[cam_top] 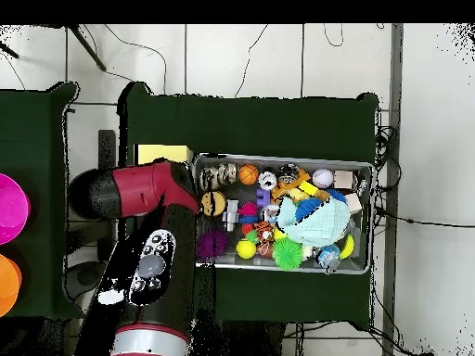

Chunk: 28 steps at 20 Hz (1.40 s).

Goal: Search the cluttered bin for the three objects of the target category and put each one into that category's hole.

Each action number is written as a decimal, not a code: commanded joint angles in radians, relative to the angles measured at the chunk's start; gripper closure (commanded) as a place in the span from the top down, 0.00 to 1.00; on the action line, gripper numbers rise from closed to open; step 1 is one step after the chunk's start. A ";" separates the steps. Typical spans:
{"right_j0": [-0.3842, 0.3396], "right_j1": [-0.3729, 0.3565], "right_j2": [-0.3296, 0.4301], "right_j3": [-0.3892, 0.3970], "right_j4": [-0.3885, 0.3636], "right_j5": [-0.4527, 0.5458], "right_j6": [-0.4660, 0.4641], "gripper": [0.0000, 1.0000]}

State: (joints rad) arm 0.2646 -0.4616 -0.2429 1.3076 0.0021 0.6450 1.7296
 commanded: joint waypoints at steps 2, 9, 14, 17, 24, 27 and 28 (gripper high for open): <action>0.044 0.182 -0.058 -0.033 -0.002 -0.098 0.331 0.00; -0.075 0.145 0.116 0.056 0.031 -0.202 0.199 0.00; -0.124 0.127 0.195 0.084 0.041 -0.202 0.160 0.00; -0.195 0.134 0.263 0.087 0.025 -0.123 0.060 0.00; -0.221 -0.012 0.303 0.163 0.009 0.087 0.018 0.00; -0.222 -0.075 0.312 0.183 0.017 0.176 0.018 0.00; -0.226 -0.086 0.314 0.187 0.013 0.189 0.015 0.00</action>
State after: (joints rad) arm 0.0747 -0.4416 -0.0372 1.3368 0.0097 0.6082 1.7900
